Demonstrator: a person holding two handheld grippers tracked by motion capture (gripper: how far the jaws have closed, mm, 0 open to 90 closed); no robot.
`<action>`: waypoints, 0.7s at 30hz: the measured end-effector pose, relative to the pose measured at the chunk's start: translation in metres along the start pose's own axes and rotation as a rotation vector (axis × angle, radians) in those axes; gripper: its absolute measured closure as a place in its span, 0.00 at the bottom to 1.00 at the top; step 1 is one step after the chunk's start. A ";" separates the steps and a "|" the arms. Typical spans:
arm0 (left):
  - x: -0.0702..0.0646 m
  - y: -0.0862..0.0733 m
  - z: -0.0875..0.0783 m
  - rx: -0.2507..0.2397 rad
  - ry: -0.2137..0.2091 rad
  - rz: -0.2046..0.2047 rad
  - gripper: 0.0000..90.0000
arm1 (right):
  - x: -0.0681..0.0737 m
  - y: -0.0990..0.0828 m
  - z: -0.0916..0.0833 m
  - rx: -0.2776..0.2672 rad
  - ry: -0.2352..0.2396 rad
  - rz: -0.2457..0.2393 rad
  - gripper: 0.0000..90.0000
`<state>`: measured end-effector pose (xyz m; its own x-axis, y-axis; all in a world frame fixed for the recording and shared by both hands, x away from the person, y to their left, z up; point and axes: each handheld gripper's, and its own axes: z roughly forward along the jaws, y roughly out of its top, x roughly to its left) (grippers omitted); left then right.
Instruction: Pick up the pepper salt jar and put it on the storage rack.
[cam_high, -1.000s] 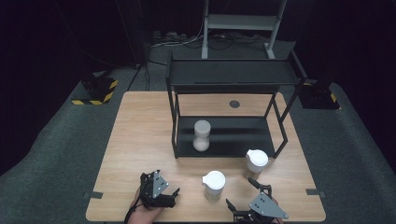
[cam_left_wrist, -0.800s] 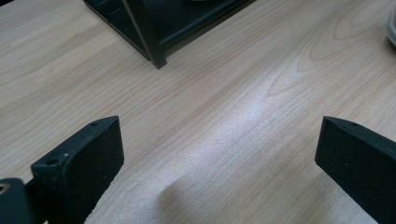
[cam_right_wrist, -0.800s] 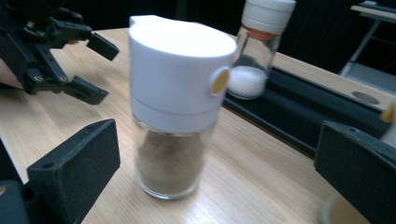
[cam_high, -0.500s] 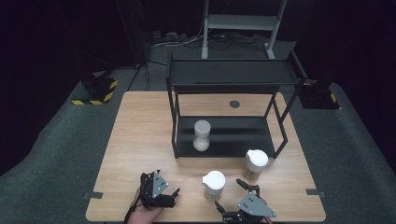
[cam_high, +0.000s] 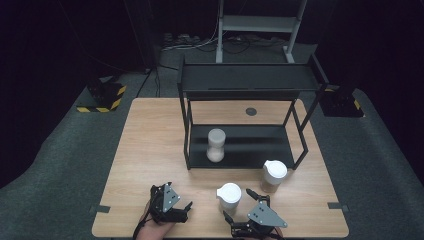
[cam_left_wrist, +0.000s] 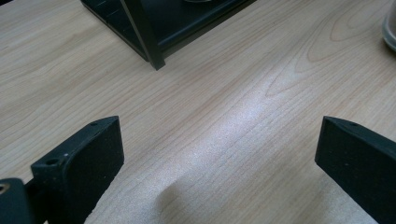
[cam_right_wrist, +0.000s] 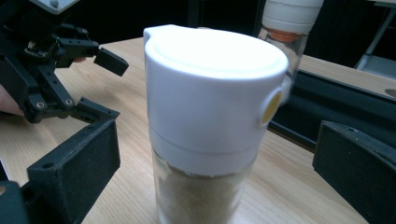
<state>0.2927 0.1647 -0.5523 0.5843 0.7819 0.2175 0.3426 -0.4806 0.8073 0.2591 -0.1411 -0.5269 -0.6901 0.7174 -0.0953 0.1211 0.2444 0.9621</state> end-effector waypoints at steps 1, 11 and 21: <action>0.000 0.000 0.000 -0.001 0.000 -0.001 0.01 | 0.000 0.000 0.001 -0.003 0.003 0.007 0.01; 0.001 0.000 0.000 -0.006 -0.003 -0.009 0.02 | -0.001 0.000 0.011 -0.025 0.037 0.050 0.15; 0.001 0.000 -0.001 -0.009 -0.004 -0.013 0.02 | -0.002 -0.006 0.017 -0.016 0.061 0.068 0.29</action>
<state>0.2928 0.1660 -0.5522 0.5827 0.7863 0.2053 0.3435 -0.4672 0.8147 0.2723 -0.1326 -0.5366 -0.7228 0.6909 -0.0139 0.1584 0.1853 0.9698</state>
